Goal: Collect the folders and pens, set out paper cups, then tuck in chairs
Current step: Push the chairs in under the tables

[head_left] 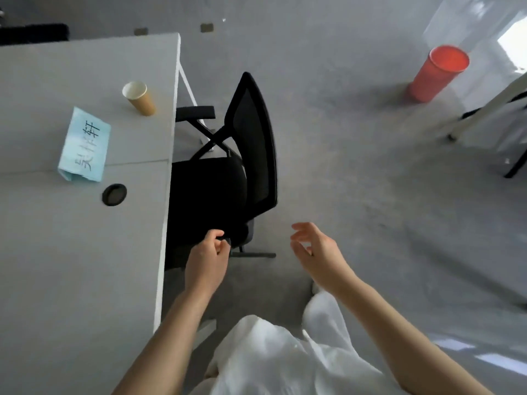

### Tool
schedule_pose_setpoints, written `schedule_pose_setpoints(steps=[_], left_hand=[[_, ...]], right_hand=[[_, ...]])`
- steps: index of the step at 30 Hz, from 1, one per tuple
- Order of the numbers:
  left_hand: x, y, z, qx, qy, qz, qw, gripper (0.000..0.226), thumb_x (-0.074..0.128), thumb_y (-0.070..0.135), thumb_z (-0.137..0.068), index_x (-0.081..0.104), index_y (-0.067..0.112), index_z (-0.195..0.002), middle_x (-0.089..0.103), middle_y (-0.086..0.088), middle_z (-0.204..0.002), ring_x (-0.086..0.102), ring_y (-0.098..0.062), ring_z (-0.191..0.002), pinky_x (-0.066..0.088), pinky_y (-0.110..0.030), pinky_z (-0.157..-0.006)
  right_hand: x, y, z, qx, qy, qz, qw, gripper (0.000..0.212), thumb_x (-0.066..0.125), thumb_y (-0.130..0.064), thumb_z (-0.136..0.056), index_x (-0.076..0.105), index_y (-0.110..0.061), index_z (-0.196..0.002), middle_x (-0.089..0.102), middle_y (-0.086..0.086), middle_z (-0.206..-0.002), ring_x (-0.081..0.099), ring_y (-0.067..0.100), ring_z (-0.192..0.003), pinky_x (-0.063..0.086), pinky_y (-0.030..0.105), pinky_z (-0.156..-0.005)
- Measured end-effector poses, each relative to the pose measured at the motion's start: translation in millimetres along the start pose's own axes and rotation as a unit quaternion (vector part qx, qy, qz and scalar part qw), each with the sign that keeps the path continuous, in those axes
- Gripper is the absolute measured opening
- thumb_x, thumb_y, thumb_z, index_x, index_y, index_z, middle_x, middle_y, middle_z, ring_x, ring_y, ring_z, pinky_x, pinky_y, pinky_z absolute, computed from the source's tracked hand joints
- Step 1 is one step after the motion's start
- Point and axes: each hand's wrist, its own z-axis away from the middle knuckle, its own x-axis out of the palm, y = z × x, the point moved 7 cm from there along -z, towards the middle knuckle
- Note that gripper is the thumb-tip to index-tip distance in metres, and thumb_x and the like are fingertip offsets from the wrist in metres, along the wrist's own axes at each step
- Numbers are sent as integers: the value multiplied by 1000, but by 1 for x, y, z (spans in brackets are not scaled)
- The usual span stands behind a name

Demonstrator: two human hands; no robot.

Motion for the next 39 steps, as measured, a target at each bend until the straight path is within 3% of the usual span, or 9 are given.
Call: schedule_pose_setpoints(steps=[4,8,14,18,21,24,29,35,39], left_hand=[[27,54,-7,-84,52,63,993,28,47,22,-100,57,11,-124,61,11,-78,58,-5,-69,44,-21,-59],[44,102,-34,-98,74,77,990,31,46,25,-100,56,15,-127,66,1,-96,61,-11,-78,47,-24,-65],[40,108,-65,-178,135,114,968,30,48,23,-99,57,13,-126,68,-6,-110,65,-20,-94,53,-33,-78],[42,100,-90,-232,168,139,948,29,49,21,-99,58,11,-125,68,-10,-114,65,-22,-97,49,-26,-74],[45,94,-115,-269,181,173,930,27,51,20,-99,58,11,-123,69,-2,-102,62,-9,-79,42,-14,-61],[36,88,-161,-302,182,192,916,29,51,20,-98,58,10,-124,63,8,-86,61,-8,-70,41,-16,-57],[2,93,-230,-297,205,200,911,29,49,21,-99,55,14,-126,65,10,-83,62,-6,-67,42,-17,-56],[-31,91,-295,-309,248,186,899,32,51,22,-98,56,13,-128,68,-4,-107,65,-14,-93,49,-20,-73],[-31,90,-319,-330,270,162,890,32,53,25,-98,55,16,-128,64,-1,-111,56,-7,-96,41,-17,-76]], right_hand=[[-42,-2,-57,-58,-87,58,993,32,52,-24,-95,51,-15,-125,64,-2,-114,59,16,-109,46,27,-94],[-76,-17,-115,-122,-125,83,981,33,50,-25,-96,50,-15,-127,64,0,-116,59,18,-110,43,24,-90],[-97,-48,-202,-165,-162,80,970,31,50,-23,-95,52,-14,-124,67,-2,-112,62,19,-104,41,21,-82],[-88,-79,-256,-191,-197,80,958,33,49,-23,-95,51,-14,-127,67,-1,-112,60,18,-106,42,22,-85],[-83,-94,-291,-202,-217,83,951,32,50,-21,-95,51,-14,-127,67,-2,-109,60,16,-102,40,21,-83],[-73,-115,-341,-204,-239,107,943,31,50,-20,-95,51,-14,-126,65,-5,-104,61,17,-100,43,22,-82],[-53,-158,-400,-227,-273,126,926,30,51,-19,-95,53,-16,-125,65,-5,-106,59,13,-98,47,24,-86],[-2,-194,-453,-230,-368,123,892,30,52,-18,-95,52,-15,-125,63,-9,-101,59,10,-101,44,21,-90],[37,-210,-492,-247,-422,135,862,26,52,-19,-95,52,-17,-122,63,-8,-107,60,13,-105,47,30,-98]])
